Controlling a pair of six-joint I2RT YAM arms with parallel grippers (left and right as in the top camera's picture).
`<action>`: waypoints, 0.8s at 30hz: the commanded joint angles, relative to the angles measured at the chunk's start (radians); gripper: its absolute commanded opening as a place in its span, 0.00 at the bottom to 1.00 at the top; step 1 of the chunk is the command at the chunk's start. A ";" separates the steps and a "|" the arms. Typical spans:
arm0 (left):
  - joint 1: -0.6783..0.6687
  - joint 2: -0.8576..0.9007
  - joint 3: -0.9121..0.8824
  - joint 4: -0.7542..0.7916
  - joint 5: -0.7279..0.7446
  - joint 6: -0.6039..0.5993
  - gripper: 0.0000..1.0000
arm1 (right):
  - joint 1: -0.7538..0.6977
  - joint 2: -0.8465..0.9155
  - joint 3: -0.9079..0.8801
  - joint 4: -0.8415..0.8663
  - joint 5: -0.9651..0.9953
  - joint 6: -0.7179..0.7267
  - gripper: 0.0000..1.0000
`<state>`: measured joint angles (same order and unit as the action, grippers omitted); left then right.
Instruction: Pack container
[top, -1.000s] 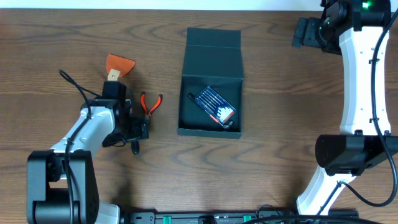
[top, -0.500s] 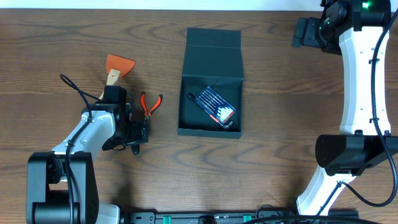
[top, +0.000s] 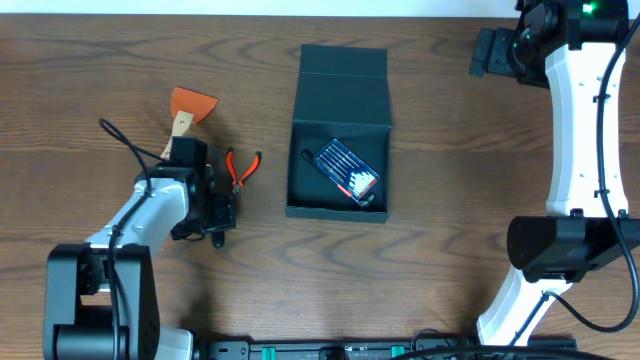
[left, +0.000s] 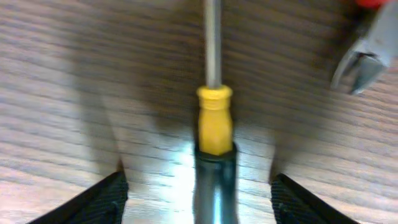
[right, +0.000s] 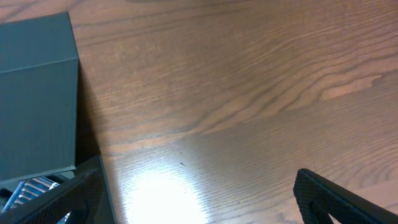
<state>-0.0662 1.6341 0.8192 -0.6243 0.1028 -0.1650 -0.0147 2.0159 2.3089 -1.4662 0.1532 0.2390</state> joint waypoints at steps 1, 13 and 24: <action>-0.034 0.021 -0.032 0.006 0.072 -0.010 0.69 | -0.005 0.000 0.019 0.000 0.000 0.019 0.99; -0.061 0.021 -0.032 0.005 0.067 -0.010 0.60 | -0.005 0.000 0.019 0.000 0.000 0.019 0.99; -0.061 0.021 -0.032 0.005 0.060 -0.017 0.54 | -0.004 0.000 0.019 0.000 0.000 0.019 0.99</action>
<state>-0.1200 1.6341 0.8192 -0.6209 0.1055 -0.1696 -0.0147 2.0159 2.3089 -1.4662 0.1532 0.2390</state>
